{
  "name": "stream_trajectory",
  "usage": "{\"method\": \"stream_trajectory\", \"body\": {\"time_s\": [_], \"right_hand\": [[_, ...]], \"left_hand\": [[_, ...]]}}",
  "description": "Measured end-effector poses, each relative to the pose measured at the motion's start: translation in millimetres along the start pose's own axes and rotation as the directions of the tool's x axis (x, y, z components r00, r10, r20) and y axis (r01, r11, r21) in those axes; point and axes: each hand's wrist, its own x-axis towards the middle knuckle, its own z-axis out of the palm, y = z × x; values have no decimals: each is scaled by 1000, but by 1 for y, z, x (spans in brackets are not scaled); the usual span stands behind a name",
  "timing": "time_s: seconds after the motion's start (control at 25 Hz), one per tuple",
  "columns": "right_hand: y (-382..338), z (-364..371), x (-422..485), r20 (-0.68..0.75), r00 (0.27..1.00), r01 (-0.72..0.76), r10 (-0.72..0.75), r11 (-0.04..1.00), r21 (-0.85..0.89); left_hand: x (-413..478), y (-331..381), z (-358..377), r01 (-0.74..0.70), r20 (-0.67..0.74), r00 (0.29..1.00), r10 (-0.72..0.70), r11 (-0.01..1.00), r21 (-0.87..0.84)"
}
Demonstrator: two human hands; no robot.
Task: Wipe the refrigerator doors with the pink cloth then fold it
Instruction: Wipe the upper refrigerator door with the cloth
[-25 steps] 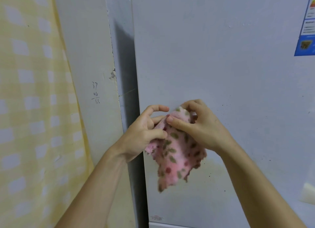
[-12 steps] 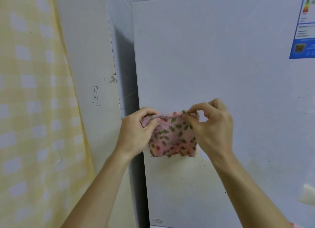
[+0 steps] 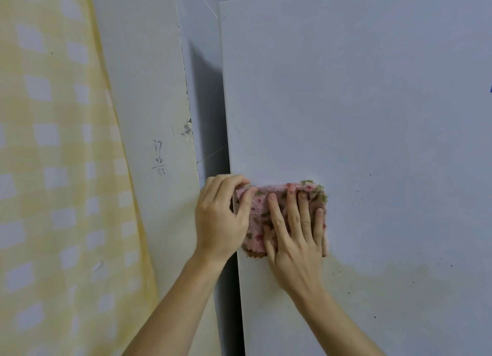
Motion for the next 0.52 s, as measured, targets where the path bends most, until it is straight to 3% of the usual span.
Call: {"method": "stream_trajectory", "body": {"time_s": [0.2, 0.52], "right_hand": [[3, 2, 43, -66, 994, 78, -89, 984, -160], [-32, -9, 148, -285, 958, -35, 8, 995, -89]], "left_hand": [[13, -33, -4, 30, -76, 997, -13, 974, 224], [23, -56, 8, 5, -138, 990, 28, 971, 238]]}}
